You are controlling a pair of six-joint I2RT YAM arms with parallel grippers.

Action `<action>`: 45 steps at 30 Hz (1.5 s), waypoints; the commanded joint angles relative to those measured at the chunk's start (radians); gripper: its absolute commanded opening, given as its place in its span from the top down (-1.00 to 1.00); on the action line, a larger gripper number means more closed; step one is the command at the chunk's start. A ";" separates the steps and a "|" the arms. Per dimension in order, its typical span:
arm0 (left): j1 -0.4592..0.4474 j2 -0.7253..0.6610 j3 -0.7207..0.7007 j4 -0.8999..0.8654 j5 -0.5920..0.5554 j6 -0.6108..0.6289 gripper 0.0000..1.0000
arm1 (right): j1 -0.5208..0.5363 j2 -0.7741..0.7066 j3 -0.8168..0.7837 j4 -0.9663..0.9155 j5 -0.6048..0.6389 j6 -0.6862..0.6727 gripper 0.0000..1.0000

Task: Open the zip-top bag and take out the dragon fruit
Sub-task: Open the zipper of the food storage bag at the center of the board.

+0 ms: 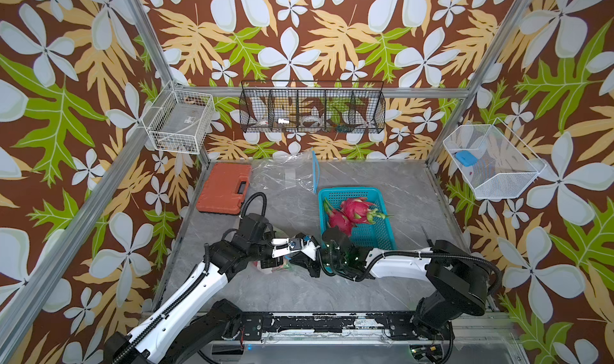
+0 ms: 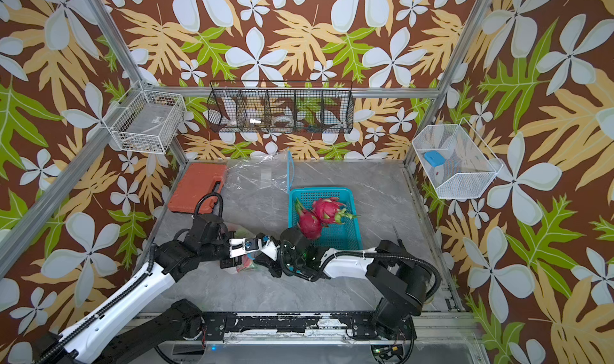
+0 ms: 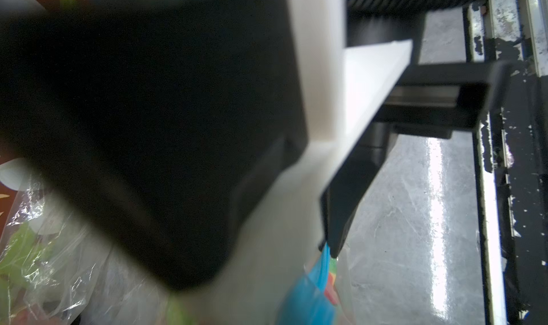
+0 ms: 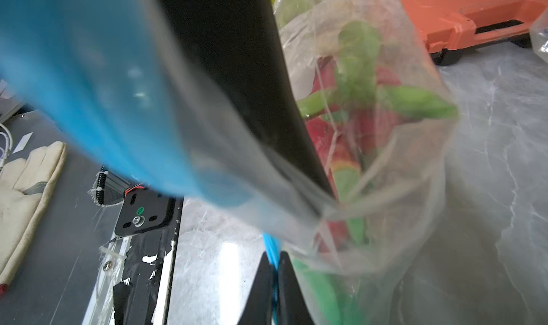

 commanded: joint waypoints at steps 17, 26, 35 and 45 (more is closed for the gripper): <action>-0.002 -0.126 -0.124 -0.113 -0.145 0.210 1.00 | -0.051 -0.112 -0.187 0.236 0.024 0.291 1.00; -0.002 -0.193 -0.154 -0.101 -0.201 0.255 0.74 | 0.005 -0.161 -0.211 0.164 0.109 0.313 0.65; -0.002 -0.275 -0.042 -0.183 -0.243 0.145 0.16 | -0.062 -0.162 -0.074 -0.036 -0.097 0.303 -0.03; -0.002 -0.432 -0.036 -0.357 -0.183 0.022 0.27 | -0.148 -0.153 0.046 -0.186 -0.065 0.508 -0.17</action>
